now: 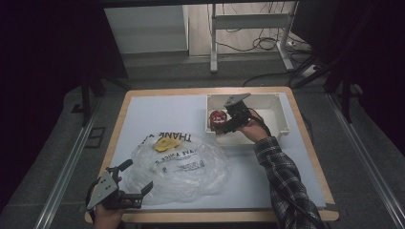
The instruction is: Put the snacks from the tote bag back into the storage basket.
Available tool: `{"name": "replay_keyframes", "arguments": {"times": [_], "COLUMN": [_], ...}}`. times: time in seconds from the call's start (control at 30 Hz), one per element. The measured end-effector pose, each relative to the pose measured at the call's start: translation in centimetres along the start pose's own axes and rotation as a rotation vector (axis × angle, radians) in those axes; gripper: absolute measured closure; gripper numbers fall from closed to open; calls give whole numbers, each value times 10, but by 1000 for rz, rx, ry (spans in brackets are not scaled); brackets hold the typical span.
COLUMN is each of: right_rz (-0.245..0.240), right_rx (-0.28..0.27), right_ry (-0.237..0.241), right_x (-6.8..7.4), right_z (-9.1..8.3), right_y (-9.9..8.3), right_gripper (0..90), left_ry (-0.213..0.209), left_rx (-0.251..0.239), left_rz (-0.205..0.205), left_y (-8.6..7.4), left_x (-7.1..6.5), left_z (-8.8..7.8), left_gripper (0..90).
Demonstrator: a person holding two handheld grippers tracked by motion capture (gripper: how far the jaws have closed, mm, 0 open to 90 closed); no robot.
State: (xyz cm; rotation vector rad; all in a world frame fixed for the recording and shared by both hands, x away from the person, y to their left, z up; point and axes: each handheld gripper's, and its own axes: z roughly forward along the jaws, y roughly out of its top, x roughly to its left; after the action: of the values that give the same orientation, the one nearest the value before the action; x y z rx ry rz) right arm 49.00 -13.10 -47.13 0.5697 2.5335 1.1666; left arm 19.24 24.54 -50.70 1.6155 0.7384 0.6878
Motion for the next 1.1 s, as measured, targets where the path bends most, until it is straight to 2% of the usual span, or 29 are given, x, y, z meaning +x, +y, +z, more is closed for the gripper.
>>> {"name": "replay_keyframes", "arguments": {"times": [1.1], "right_rz": [13], "right_rx": [-42], "right_ry": [-24], "right_x": [7], "right_z": [-18], "right_y": [-7], "right_gripper": [1], "left_ry": [2], "left_rx": [4], "left_rz": [5], "left_y": [0], "left_x": [-1], "left_z": [0], "left_gripper": [2]}}
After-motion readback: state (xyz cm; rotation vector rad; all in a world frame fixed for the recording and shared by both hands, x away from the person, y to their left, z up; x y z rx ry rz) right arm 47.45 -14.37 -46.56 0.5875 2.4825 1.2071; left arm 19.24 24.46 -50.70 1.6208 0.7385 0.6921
